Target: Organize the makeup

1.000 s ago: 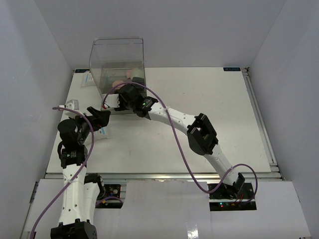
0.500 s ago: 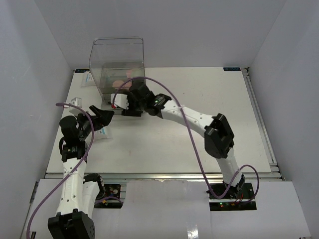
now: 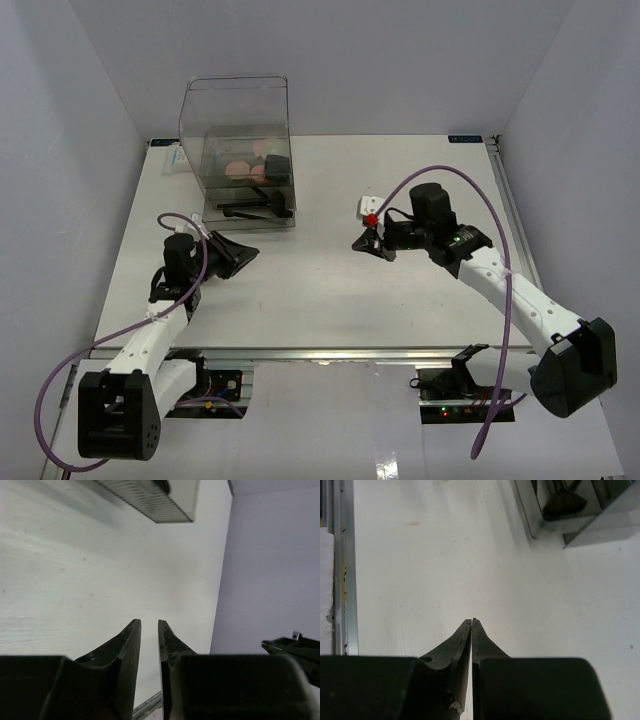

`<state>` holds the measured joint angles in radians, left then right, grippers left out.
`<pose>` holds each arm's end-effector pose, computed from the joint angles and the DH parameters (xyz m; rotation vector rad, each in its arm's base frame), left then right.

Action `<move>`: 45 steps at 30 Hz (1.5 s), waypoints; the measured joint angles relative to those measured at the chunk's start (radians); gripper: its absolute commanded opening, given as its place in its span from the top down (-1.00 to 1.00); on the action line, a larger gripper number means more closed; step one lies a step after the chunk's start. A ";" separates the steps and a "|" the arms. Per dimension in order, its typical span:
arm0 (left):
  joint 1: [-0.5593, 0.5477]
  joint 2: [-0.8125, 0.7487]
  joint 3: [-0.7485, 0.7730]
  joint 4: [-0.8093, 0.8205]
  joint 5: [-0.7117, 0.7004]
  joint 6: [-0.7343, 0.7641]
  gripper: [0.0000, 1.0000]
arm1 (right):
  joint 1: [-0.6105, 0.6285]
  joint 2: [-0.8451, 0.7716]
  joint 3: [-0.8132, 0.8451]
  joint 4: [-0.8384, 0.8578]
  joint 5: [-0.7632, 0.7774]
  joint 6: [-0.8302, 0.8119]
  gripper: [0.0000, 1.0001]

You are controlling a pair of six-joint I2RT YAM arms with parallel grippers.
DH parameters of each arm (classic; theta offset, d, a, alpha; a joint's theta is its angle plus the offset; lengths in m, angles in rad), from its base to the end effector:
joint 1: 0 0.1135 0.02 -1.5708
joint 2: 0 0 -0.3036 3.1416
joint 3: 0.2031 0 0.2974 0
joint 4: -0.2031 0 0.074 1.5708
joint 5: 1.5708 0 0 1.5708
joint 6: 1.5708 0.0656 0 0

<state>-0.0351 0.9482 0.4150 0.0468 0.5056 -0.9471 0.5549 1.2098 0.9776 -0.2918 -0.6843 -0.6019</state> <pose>0.2392 -0.0402 0.2023 -0.6491 2.0865 -1.1053 0.2485 0.2028 0.3264 -1.4324 1.4447 0.6825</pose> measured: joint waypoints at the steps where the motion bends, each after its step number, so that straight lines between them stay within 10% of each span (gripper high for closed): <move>1: -0.008 0.018 -0.016 0.020 -0.017 -0.020 0.41 | -0.035 -0.024 -0.028 0.014 -0.020 0.008 0.85; 18: -0.015 0.526 0.010 0.447 -0.167 -0.204 0.40 | -0.287 -0.137 -0.178 0.117 -0.288 0.068 0.84; 45: -0.003 0.820 0.455 0.412 -0.238 -0.145 0.35 | -0.325 -0.124 -0.191 0.118 -0.291 0.044 0.85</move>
<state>-0.0386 1.7679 0.8698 0.4588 0.2680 -1.0916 0.2303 1.0858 0.7868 -0.1734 -0.9748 -0.5575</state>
